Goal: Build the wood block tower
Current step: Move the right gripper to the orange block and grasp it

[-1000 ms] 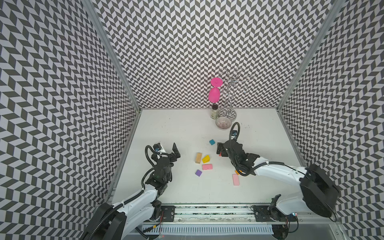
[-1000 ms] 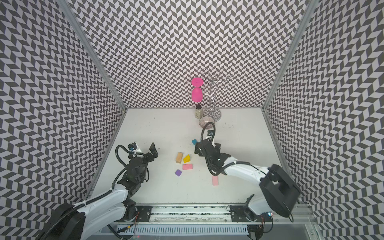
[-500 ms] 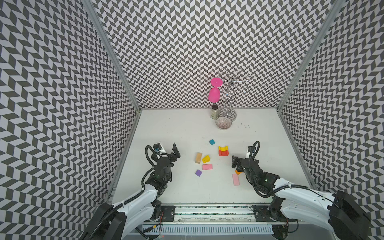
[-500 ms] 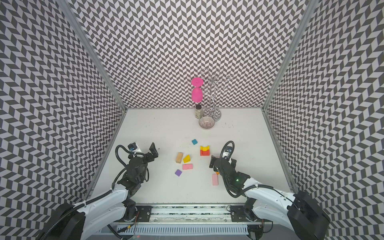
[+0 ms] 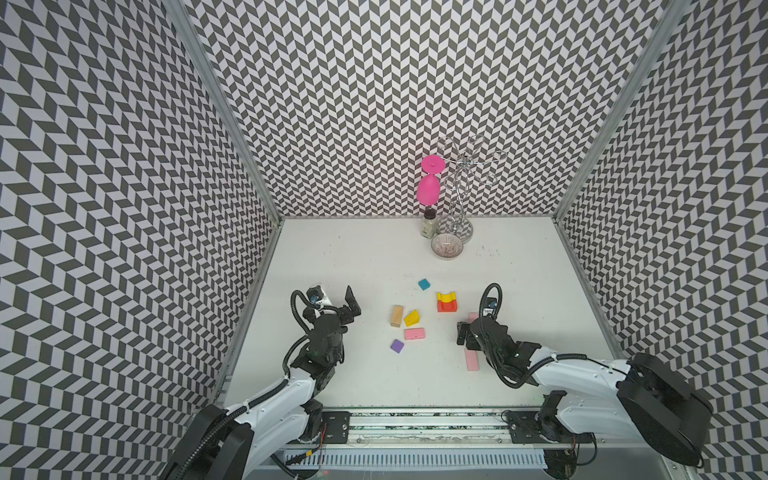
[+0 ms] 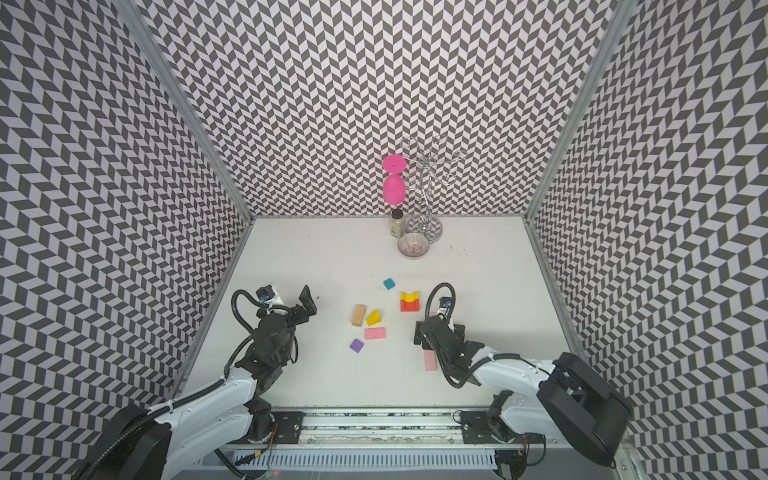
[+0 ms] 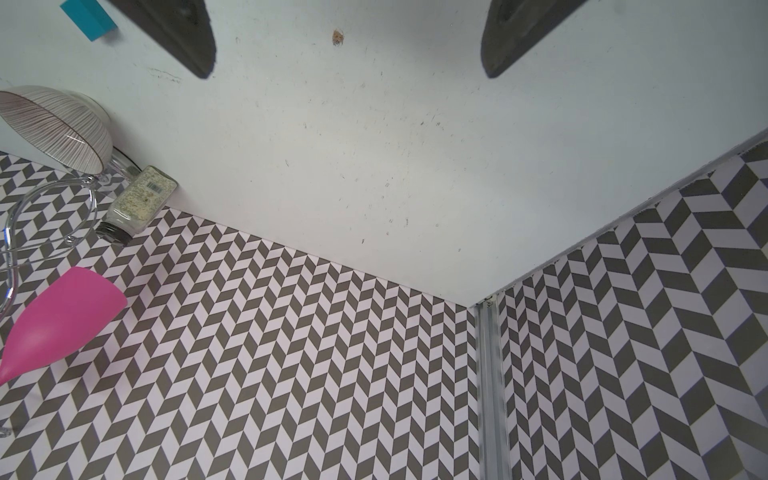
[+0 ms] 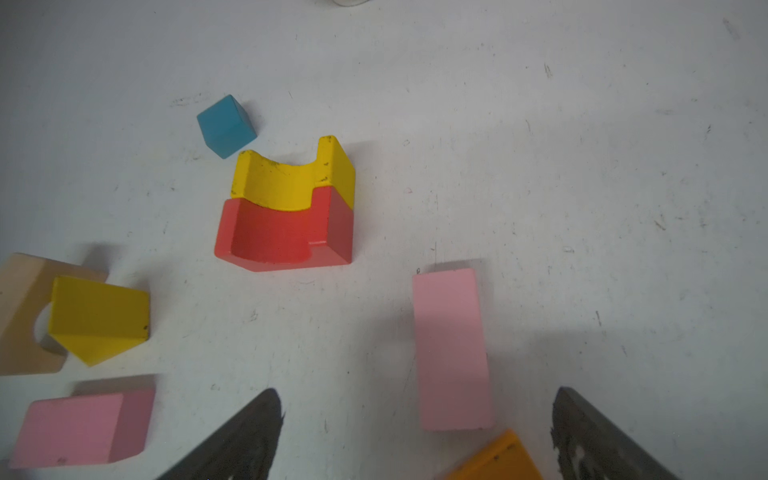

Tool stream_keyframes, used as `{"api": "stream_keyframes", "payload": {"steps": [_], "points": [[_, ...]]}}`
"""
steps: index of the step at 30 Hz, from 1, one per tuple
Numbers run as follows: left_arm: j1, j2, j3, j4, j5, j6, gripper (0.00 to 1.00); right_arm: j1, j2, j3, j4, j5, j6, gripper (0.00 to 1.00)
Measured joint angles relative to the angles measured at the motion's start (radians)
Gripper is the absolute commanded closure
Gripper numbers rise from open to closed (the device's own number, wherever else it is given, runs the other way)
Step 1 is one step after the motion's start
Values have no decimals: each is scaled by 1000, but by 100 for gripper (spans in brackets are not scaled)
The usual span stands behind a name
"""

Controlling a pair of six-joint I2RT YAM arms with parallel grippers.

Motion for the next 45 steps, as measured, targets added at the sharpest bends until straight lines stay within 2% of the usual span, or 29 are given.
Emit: {"api": "stream_keyframes", "payload": {"steps": [4,13,18,34,45], "points": [[0,0,0,0,0,0,0,0,25,2,-2,-29,4,2],[0,0,0,0,0,0,0,0,24,-8,-3,-80,25,15],[0,0,0,0,0,0,0,7,4,-18,-10,-93,42,18],[0,0,0,0,0,0,0,92,-15,-6,-109,-47,93,24],[0,0,0,0,0,0,0,106,36,28,-142,4,121,35]]}}
